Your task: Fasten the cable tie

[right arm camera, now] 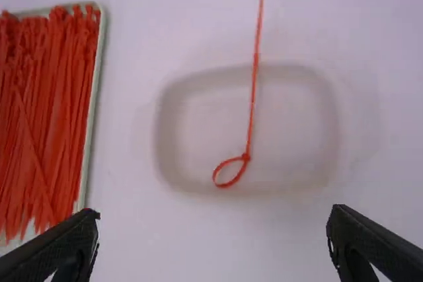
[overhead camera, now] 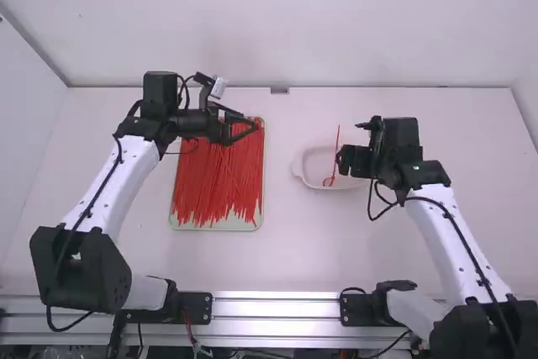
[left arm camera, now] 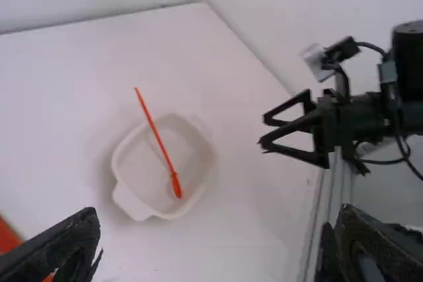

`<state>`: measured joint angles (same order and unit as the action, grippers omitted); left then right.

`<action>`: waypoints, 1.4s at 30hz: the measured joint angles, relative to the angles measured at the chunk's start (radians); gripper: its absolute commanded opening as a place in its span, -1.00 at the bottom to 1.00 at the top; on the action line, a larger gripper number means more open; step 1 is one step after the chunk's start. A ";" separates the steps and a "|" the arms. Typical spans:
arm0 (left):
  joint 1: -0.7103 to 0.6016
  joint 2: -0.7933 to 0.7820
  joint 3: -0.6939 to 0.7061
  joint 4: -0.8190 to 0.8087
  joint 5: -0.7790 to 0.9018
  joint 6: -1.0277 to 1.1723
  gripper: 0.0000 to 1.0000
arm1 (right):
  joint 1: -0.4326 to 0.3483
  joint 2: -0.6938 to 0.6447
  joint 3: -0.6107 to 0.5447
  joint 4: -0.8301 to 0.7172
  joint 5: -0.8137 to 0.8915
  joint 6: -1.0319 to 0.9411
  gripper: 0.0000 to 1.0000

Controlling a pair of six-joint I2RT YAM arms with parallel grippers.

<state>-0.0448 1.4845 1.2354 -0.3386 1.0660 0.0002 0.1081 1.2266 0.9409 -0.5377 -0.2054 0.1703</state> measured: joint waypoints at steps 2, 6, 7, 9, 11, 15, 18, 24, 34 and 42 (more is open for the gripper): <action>0.031 -0.026 -0.031 0.033 -0.026 -0.001 0.76 | -0.034 -0.036 -0.034 0.033 0.027 -0.026 0.72; 0.047 -0.082 -0.079 0.084 -0.070 -0.003 0.65 | -0.088 -0.089 -0.091 0.086 0.073 -0.072 0.60; 0.047 -0.106 -0.098 0.106 -0.086 -0.003 0.61 | -0.102 -0.111 -0.116 0.111 0.097 -0.092 0.55; 0.047 -0.131 -0.120 0.131 -0.106 -0.003 0.55 | -0.111 -0.139 -0.142 0.137 0.122 -0.111 0.49; 0.047 -0.176 -0.162 0.171 -0.140 -0.003 0.47 | -0.111 -0.188 -0.187 0.184 0.155 -0.136 0.39; 0.047 -0.248 -0.233 0.245 -0.205 -0.003 0.31 | -0.111 -0.271 -0.266 0.269 0.183 -0.156 0.22; 0.047 -0.309 -0.296 0.306 -0.260 -0.003 0.20 | -0.111 -0.341 -0.336 0.334 0.191 -0.160 0.09; 0.047 -0.443 -0.421 0.336 -0.380 -0.003 -0.08 | -0.111 -0.478 -0.473 0.472 0.195 -0.169 -0.20; 0.047 -0.682 -0.660 0.336 -0.604 -0.003 -0.55 | -0.111 -0.712 -0.704 0.535 0.202 -0.171 -0.64; 0.047 -0.861 -0.836 0.335 -0.780 -0.003 -0.88 | -0.111 -0.862 -0.854 0.534 0.203 -0.172 -0.92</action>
<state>0.0017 0.6235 0.3996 -0.0032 0.2859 -0.0029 -0.0029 0.3649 0.0872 -0.0032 -0.0025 -0.0021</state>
